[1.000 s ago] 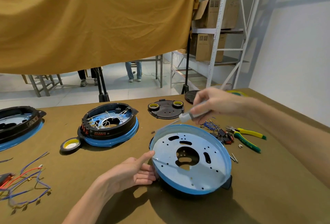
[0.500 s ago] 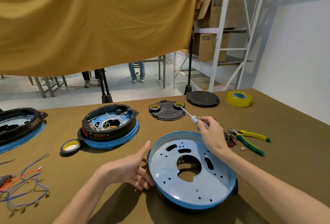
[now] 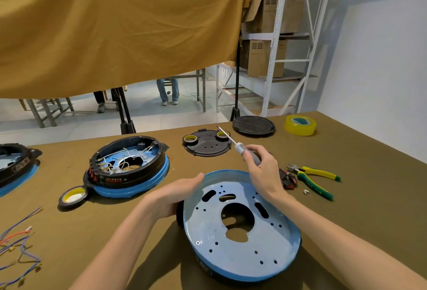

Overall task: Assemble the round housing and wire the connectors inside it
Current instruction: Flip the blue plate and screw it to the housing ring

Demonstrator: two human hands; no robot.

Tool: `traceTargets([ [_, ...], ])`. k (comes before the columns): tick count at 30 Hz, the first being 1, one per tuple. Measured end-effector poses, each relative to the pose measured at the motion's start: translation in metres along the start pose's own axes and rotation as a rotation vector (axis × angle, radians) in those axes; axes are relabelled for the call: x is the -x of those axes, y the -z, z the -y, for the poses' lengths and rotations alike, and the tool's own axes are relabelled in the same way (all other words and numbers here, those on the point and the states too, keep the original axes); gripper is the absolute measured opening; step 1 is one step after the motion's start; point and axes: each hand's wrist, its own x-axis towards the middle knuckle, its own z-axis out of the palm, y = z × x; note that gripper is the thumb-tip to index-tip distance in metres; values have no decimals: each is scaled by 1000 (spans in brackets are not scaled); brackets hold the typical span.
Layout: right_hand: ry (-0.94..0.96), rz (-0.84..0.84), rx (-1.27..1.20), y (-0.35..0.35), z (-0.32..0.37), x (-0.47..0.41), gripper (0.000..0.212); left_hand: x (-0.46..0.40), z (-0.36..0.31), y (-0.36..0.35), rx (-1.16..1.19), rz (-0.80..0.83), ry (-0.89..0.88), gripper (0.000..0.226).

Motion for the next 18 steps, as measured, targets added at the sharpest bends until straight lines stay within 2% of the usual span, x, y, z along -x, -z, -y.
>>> traceTargets([
  [4,52,38,-6,-1,0,-5,12,7,-4,2,97,70,25,65],
  [9,-20,118,-60,-1,14,-13,16,8,4,1,169,70,52,68],
  [12,11,169,-82,6,27,-11,13,9,12,0,210,19,52,73],
  [14,14,232,-101,12,34,-7,14,9,16,-2,260,-24,19,68],
  [18,71,309,5,21,44,0,18,14,17,-3,336,-152,-88,62],
])
